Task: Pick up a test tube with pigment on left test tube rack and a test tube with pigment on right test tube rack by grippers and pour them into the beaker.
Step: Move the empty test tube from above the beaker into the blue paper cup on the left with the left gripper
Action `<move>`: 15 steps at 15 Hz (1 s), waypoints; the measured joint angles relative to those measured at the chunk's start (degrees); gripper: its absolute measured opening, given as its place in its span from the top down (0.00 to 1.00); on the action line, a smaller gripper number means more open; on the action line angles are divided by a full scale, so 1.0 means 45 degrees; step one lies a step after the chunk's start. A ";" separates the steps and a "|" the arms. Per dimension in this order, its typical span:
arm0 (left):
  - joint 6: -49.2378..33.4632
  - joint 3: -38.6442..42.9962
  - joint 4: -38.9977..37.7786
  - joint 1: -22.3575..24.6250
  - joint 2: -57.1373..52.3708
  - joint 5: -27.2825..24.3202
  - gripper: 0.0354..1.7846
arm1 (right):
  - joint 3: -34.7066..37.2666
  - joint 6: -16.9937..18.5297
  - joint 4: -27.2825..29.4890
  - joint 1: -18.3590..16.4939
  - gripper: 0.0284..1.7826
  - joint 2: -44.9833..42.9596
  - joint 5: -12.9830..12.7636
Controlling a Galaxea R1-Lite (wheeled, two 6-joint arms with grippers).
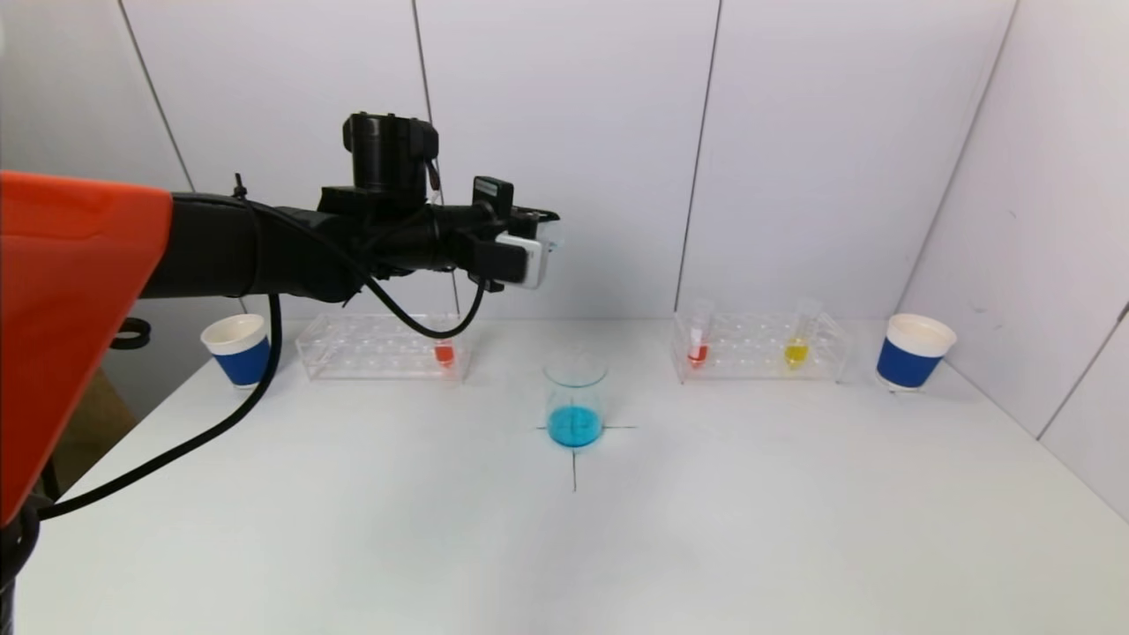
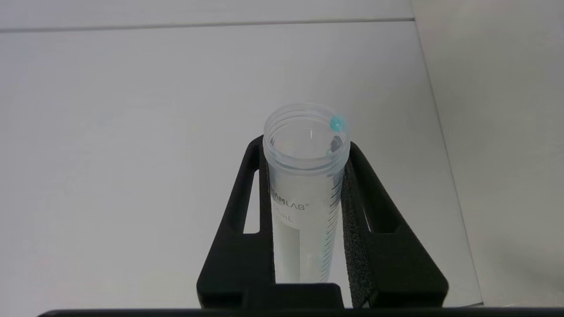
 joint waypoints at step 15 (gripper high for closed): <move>-1.1711 0.4123 -0.3500 0.1008 -0.4662 0.9389 0.76 | 0.0000 -0.0003 0.0000 0.0000 0.00 0.0000 -0.0005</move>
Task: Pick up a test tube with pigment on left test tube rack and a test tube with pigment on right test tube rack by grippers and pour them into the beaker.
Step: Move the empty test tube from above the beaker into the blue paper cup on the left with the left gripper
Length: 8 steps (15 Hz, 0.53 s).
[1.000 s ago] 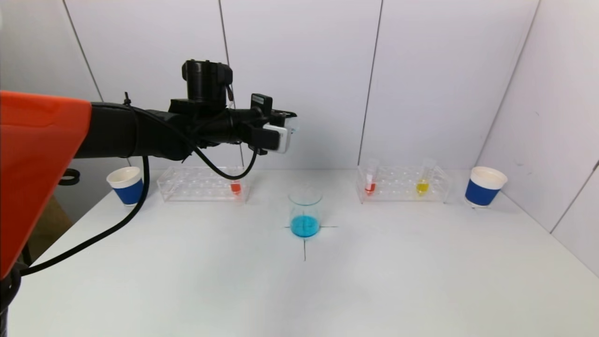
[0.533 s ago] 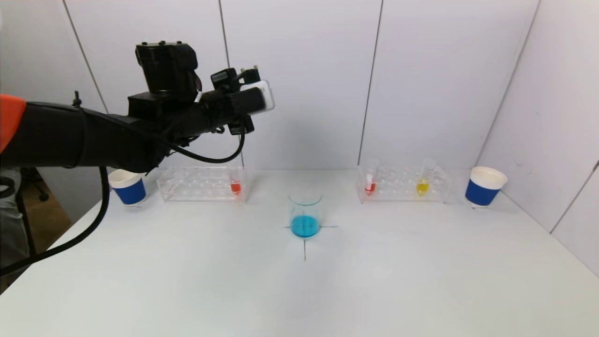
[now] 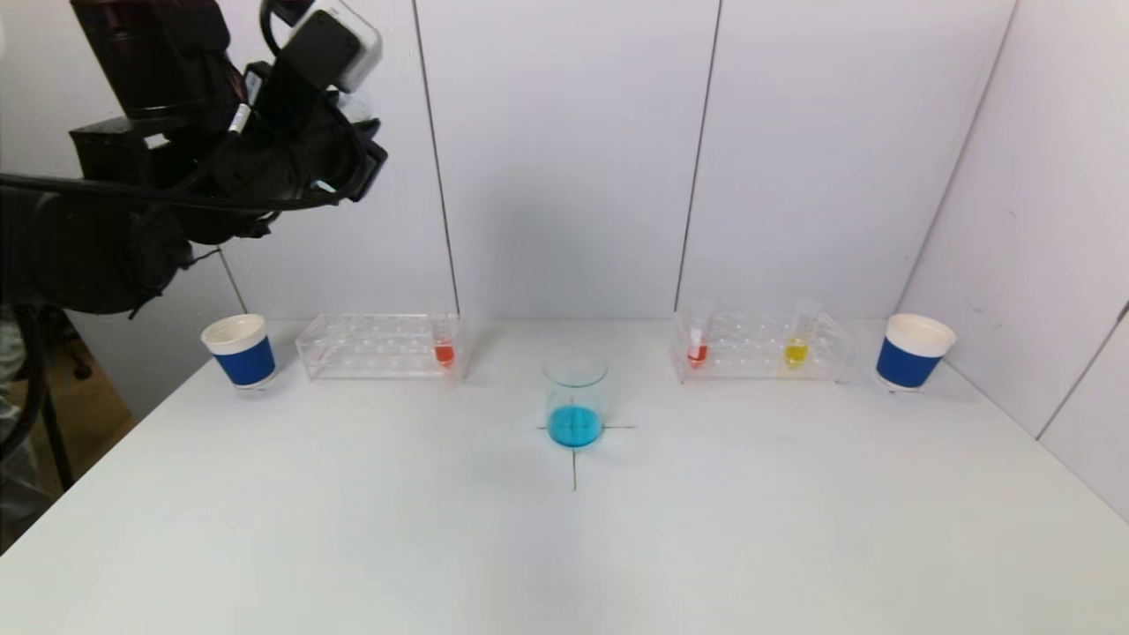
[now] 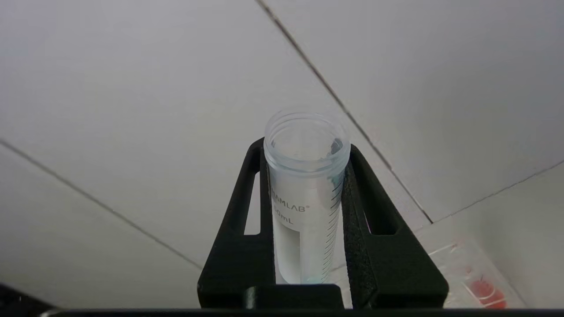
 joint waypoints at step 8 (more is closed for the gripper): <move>-0.4741 -0.0081 0.3351 0.2544 -0.1514 0.2211 0.76 | 0.0000 0.0003 0.0000 0.0000 0.00 0.0000 0.0000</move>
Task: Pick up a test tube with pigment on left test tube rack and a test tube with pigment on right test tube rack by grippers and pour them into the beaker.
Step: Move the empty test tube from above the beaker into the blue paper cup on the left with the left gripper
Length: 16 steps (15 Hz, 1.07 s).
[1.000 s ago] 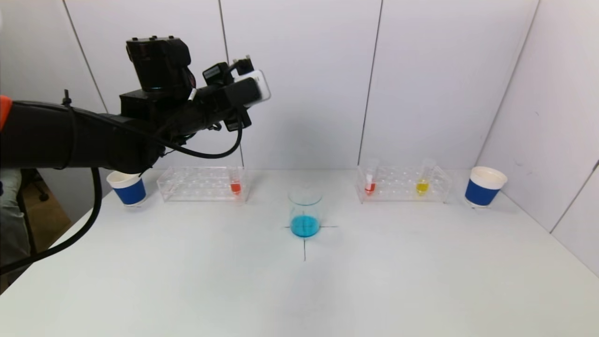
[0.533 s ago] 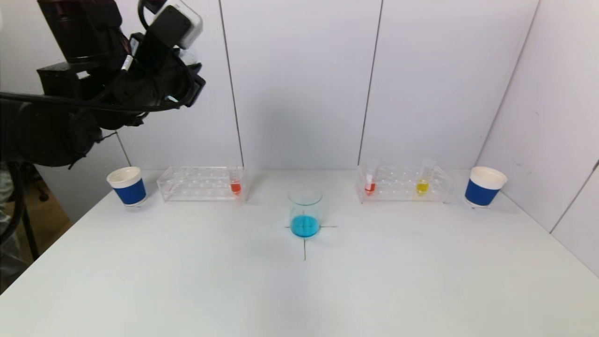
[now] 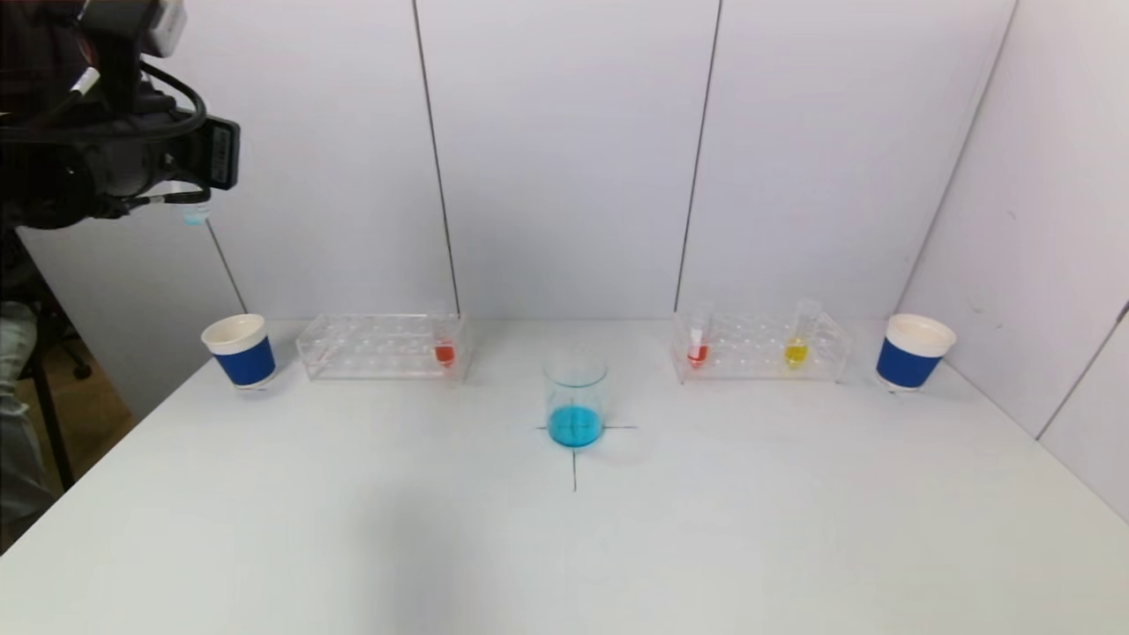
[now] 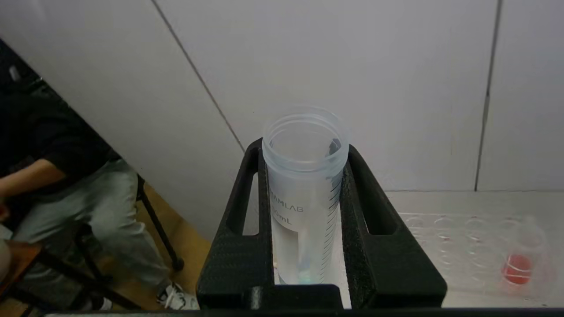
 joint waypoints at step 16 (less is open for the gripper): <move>-0.2633 -0.0184 -0.2089 0.3942 0.2379 -0.0387 0.76 | 0.0000 0.0000 0.0000 0.0000 0.00 0.0000 0.0000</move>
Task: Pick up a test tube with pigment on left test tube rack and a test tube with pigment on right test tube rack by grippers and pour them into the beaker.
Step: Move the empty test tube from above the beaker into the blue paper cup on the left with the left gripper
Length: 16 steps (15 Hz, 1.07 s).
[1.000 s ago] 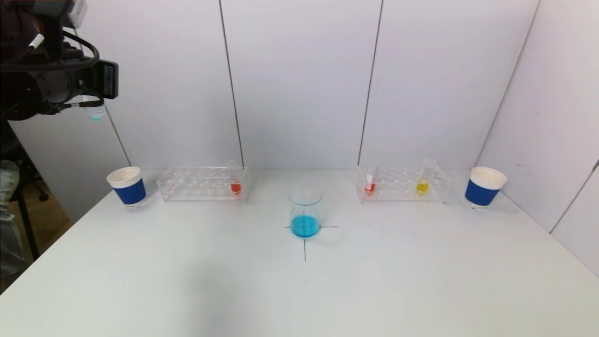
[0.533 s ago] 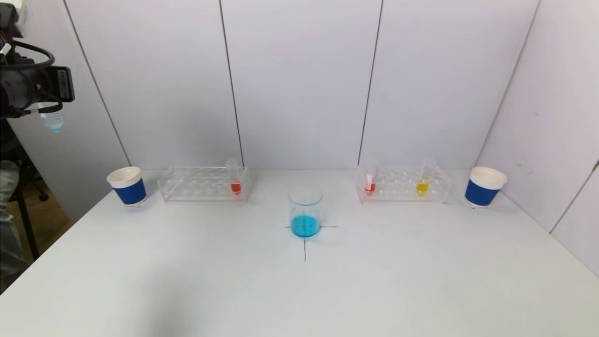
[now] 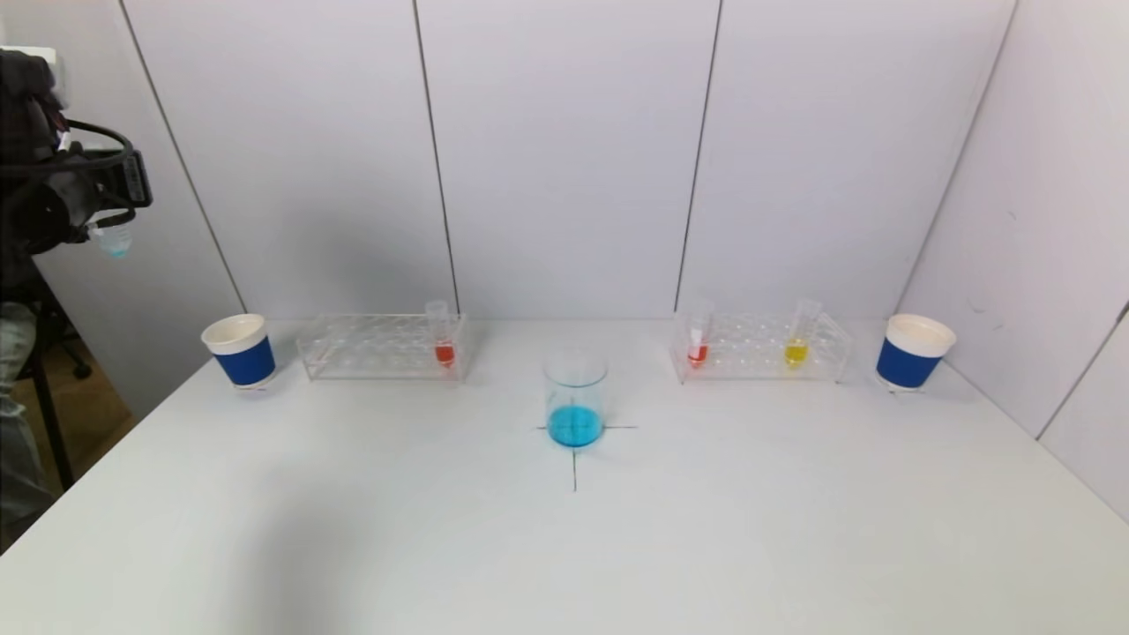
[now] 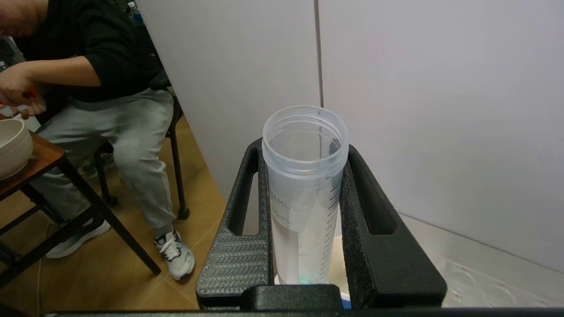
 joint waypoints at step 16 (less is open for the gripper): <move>-0.1019 -0.0447 -0.2598 0.0149 0.4586 -0.0531 0.76 | 0.0000 0.0000 0.0000 0.0005 0.00 0.0000 0.0005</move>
